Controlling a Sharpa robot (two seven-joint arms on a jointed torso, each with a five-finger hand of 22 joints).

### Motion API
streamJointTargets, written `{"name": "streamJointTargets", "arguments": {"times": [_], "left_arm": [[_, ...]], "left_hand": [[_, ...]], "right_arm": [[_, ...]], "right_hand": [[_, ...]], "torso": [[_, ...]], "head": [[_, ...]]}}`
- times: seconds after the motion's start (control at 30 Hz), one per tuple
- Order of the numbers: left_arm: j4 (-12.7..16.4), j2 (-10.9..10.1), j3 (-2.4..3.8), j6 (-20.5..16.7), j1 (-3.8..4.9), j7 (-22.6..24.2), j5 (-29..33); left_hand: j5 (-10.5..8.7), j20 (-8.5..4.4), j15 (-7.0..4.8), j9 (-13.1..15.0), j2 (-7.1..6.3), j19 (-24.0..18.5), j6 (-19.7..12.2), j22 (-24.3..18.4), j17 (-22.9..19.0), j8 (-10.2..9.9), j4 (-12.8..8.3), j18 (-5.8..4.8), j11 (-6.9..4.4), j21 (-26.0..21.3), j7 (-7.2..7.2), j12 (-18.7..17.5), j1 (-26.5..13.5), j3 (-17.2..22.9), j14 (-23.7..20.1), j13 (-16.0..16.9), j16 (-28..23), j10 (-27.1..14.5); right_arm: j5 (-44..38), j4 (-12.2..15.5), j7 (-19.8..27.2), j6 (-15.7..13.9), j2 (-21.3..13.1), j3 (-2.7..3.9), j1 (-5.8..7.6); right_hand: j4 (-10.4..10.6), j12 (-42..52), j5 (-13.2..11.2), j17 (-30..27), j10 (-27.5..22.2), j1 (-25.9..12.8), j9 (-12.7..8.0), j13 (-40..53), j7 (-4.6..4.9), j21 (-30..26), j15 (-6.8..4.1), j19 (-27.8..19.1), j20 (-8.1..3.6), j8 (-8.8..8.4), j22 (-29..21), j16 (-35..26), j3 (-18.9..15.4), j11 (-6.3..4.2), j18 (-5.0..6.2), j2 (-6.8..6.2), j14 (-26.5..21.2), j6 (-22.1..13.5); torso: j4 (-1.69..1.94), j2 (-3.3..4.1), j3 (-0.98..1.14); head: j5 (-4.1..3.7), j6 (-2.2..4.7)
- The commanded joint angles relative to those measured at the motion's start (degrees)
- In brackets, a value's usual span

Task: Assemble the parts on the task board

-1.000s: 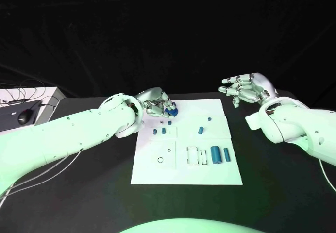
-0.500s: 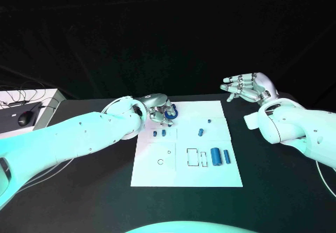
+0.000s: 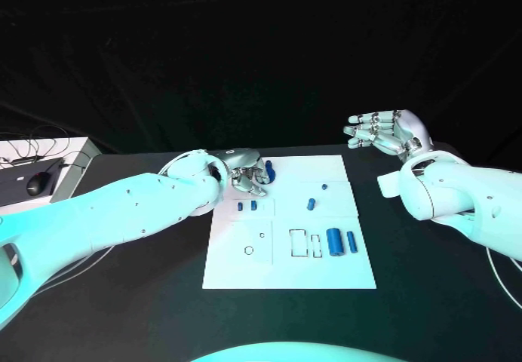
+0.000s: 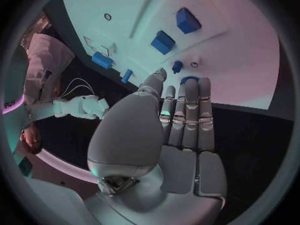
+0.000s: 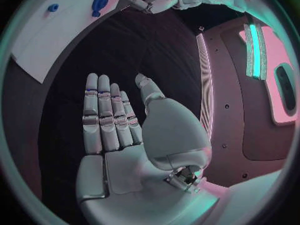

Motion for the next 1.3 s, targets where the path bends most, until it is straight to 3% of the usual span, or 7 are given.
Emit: {"name": "streamJointTargets", "arguments": {"times": [0.03, 0.17, 0.3, 0.87, 1.3], "left_arm": [[-0.3, 0.4, -0.22, 1.8, -0.01, -0.4, -0.9], [-1.1, 0.9, -0.45, 1.8, -0.02, -0.2, -0.9], [-1.7, 1.1, -0.52, 1.7, -0.02, 0.0, -0.7], [-3.7, 2.4, -0.67, 2.0, -0.20, 0.9, 0.0], [-3.9, 2.5, -0.74, 3.4, -0.24, 0.7, 0.6]], "left_hand": [[0.10, 0.06, -0.30, 0.0, -0.22, 0.3, -0.2, 0.7, 0.0, -0.3, 0.1, 0.80, 0.13, 0.3, 0.42, -0.5, 0.2, 0.6, -0.1, 0.0, 0.6, 0.5], [0.07, -0.07, -0.46, 0.0, -0.12, 0.6, -0.2, 1.9, -0.1, -0.3, -0.1, 1.04, 0.00, 1.1, 0.73, -1.1, 0.7, 1.7, 0.1, 0.0, 1.8, 1.0], [0.08, -0.09, -0.56, -0.1, -0.51, 0.4, -0.5, 3.8, -0.4, -0.3, -0.4, 1.23, -0.04, 2.0, 0.97, -1.9, 0.4, 3.9, 0.0, 0.0, 3.4, 1.6], [0.04, -0.61, -1.08, 0.0, -1.03, 0.9, 0.5, 8.2, -0.6, -0.2, -1.7, 1.50, -0.58, 4.1, 0.89, -2.9, -1.0, 9.4, 0.6, 0.0, 7.5, 3.6], [0.00, -0.68, -1.18, -0.1, -1.08, 1.3, 0.6, 9.7, -0.7, -0.3, -2.3, 1.66, -0.73, 4.5, 0.92, -3.0, -1.6, 10.1, 1.0, 0.0, 9.4, 3.9]], "right_arm": [[1.9, -0.1, 2.6, 0.8, 0.1, 0.03, -0.01], [2.3, -0.2, 3.0, 1.2, 0.2, 0.03, -0.01], [2.5, -0.2, 3.1, 1.4, 0.2, 0.03, -0.01], [2.6, 0.0, 3.0, 1.5, 0.3, 0.03, -0.01], [2.5, 0.1, 2.9, 1.6, 0.3, 0.03, -0.01]], "right_hand": [[-0.1, -0.2, 0.1, -0.2, -0.6, 0.4, -0.1, 0.0, -0.10, 0.0, 0.56, -1.4, 0.47, -0.28, -1.5, -4.2, 0.4, 0.17, -0.55, 0.19, 0.3, -0.2], [-0.2, -0.3, 0.2, -0.3, -1.3, 0.4, -0.1, 0.0, 0.08, 0.6, 1.24, -2.9, 1.54, -0.28, -4.3, -6.7, 0.8, 0.45, 0.03, 0.25, -0.4, -0.6], [-0.3, -0.3, 0.2, -0.4, -1.7, 0.5, -0.1, 0.0, 0.41, 0.7, 1.29, -2.9, 1.54, -0.34, -4.3, -6.7, 0.8, 0.67, 0.05, 0.20, -0.5, -1.0], [-0.3, -0.2, 0.4, -0.4, -2.2, 0.6, -0.1, 0.0, 0.86, 0.8, 1.47, -3.2, 1.70, -0.37, -4.3, -6.7, 0.5, 0.96, 0.06, 0.09, -0.8, -2.4], [-0.3, -0.2, 0.5, -0.4, -2.2, 0.6, -0.1, 0.0, 0.88, 0.8, 1.50, -3.3, 1.71, -0.37, -4.3, -6.7, 0.5, 0.97, 0.06, 0.12, -0.9, -2.5]], "torso": [[-0.03, -0.04, 0.01], [-0.01, 0.00, -0.01], [-0.03, 0.00, 0.08], [0.05, 0.01, 0.01], [0.04, -0.11, -0.03]], "head": [[-0.02, -0.09], [-0.03, -0.05], [-0.06, -0.03], [-0.27, -0.44], [-0.28, -0.77]]}}
